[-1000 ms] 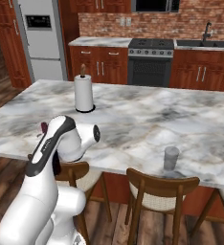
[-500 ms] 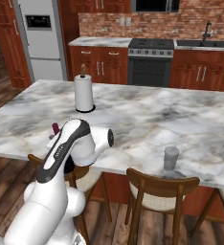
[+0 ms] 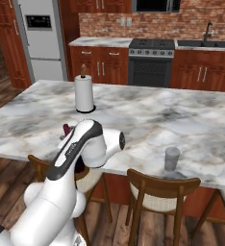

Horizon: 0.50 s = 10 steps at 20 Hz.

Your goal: There is a wine glass and glass cup on the dining counter. Place the wine bottle next to the wine glass and the juice bottle next to the glass cup.

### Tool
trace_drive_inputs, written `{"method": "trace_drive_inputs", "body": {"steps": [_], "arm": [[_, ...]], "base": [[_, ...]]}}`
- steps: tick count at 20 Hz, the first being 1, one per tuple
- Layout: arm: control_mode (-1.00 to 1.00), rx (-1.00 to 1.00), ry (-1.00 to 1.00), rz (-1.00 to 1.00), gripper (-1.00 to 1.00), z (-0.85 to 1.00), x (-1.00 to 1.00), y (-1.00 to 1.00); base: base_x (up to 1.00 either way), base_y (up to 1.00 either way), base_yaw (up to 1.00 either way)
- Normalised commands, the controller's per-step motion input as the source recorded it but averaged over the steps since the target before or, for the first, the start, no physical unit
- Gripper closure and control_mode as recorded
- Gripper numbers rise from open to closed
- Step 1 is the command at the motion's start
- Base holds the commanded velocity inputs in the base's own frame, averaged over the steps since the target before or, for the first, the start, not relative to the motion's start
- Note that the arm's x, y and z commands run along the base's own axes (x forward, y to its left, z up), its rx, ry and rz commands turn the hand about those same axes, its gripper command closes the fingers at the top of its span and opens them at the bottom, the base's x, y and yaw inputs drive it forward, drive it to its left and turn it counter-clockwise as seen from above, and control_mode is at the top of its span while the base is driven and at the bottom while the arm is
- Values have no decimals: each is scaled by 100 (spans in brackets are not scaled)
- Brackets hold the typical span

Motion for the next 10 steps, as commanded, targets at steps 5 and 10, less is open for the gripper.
{"method": "trace_drive_inputs", "body": {"steps": [5, 10], "arm": [[-100, 0, 0, 0, 100, 0, 30, -20], [-100, 0, 0, 1, 100, 0, 39, -3]], "base": [[0, 0, 0], [0, 0, 0]]}}
